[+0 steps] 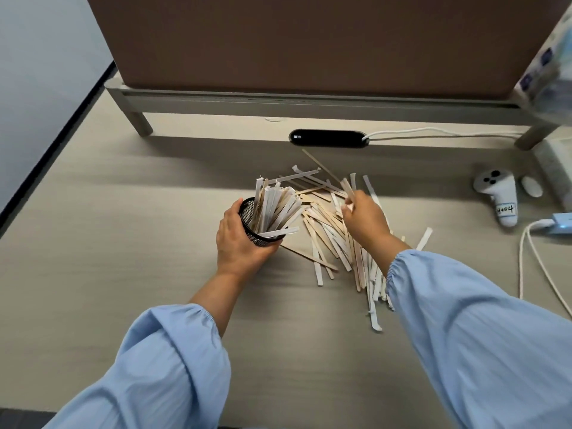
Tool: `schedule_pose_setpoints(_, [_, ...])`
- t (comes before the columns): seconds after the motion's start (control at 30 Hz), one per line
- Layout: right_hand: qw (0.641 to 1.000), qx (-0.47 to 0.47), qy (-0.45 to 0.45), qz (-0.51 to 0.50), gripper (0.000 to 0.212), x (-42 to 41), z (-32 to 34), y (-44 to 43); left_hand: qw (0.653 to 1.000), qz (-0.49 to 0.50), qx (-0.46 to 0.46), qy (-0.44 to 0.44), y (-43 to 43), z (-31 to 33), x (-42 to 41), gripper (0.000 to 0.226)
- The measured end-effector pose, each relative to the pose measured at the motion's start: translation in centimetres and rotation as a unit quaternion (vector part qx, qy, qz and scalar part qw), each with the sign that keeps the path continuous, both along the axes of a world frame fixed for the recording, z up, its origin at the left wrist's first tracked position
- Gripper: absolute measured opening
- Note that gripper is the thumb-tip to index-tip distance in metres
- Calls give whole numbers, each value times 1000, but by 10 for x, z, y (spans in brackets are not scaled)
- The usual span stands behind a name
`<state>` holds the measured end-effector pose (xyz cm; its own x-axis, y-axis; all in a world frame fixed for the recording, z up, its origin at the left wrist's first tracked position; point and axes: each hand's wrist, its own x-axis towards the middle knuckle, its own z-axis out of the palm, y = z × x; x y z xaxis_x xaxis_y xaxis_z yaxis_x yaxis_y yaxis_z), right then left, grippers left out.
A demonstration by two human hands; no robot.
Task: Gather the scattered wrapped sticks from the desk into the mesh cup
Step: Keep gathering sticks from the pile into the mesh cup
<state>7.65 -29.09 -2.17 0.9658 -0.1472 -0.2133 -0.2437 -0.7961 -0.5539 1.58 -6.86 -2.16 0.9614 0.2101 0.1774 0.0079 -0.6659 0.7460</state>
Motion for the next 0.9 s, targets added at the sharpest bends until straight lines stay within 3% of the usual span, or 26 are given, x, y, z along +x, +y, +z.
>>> schedule_pose_setpoints(0.1, [988,-120,93,29,35,-5,-14,-18,1000,1,5,1,-6,-2,0,95])
schedule_pose_setpoints(0.3, [987,-139,73,32,31,-9,-18,-22,1000,-8,20,2,-15,-1,1,96])
schedule_pose_setpoints(0.43, [992,-105,61,-35,29,-12,-8,-28,999,-17,32,-3,-24,2,2,94])
schedule_pose_setpoints(0.57, [995,-65,71,-36,24,-18,-3,-42,999,-42,29,0,-42,3,4,95])
schedule_pose_setpoints(0.67, [987,-4,98,-124,28,-25,-2,-57,997,-71,28,-3,-57,2,2,97])
schedule_pose_setpoints(0.77, [964,26,144,-224,53,-35,-7,-71,996,-88,31,-8,-66,2,0,96])
schedule_pose_setpoints(0.83, [952,-18,187,-242,85,-43,-13,-75,995,-94,29,-9,-69,1,0,96])
schedule_pose_setpoints(0.9, [953,-64,194,-226,100,-48,-19,-76,995,-96,28,-8,-71,1,0,97])
